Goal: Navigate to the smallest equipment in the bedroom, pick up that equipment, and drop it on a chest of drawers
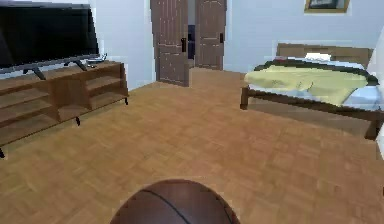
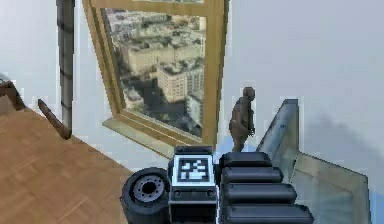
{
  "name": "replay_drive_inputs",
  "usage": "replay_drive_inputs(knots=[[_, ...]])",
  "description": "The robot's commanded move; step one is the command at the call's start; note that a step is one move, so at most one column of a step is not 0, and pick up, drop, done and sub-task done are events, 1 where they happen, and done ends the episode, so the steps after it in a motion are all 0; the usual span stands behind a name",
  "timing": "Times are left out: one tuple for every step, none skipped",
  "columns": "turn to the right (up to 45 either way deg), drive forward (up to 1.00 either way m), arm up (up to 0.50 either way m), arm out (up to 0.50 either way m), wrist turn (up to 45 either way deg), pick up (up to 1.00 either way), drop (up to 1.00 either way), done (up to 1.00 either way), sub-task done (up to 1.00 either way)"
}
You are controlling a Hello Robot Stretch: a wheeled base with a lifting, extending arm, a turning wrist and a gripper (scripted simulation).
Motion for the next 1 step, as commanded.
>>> replay_drive_inputs(knots=[[-36.0, 0.00, 0.00, 0.00, 0.0, 0.00, 0.00, 0.00, 0.00]])
